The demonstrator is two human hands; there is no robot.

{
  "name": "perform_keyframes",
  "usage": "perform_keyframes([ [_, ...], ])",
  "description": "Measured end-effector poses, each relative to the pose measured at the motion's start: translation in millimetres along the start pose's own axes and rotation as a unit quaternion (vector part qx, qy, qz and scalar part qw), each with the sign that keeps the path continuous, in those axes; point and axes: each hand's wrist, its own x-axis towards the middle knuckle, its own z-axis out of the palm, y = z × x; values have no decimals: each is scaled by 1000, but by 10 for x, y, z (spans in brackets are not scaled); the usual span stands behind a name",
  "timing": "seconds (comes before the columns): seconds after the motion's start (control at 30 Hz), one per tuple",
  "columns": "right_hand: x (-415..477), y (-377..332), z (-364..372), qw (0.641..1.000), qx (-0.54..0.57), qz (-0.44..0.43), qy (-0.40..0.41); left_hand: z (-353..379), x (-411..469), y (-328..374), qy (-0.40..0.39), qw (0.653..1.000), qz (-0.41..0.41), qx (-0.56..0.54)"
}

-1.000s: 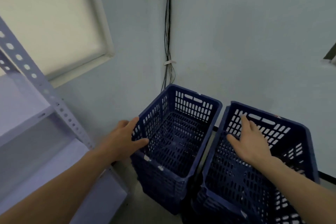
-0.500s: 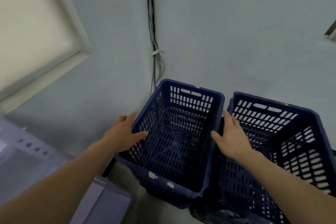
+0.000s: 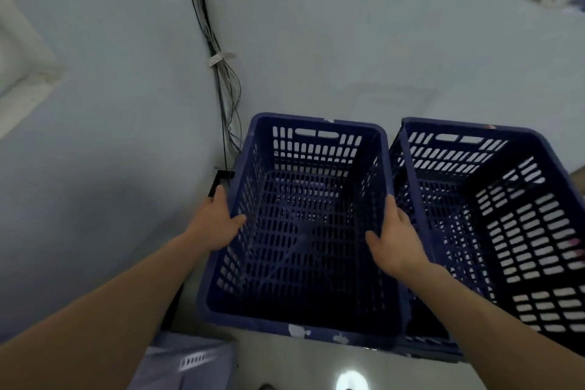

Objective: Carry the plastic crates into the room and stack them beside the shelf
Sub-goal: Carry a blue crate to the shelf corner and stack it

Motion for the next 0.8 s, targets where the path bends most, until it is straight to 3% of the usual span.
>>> perform_keyframes([
  [0.2, 157, 56, 185, 997, -47, 61, 4, 315, 308, -69, 37, 997, 25, -66],
  [0.37, 119, 139, 396, 990, -114, 81, 22, 364, 347, -95, 73, 996, 55, -10],
  [0.5, 157, 212, 493, 982, -179, 50, 45, 403, 302, -128, 91, 995, 50, 6],
  [0.63, 113, 150, 410, 985, -156, 74, 25, 442, 280, -152, 104, 994, 38, 4],
  [0.73, 95, 54, 336, 991, -111, 46, 57, 470, 214, -196, 115, 992, 45, -17],
  [0.8, 138, 117, 401, 988, -142, 51, 42, 472, 153, -226, 118, 992, 38, -23],
])
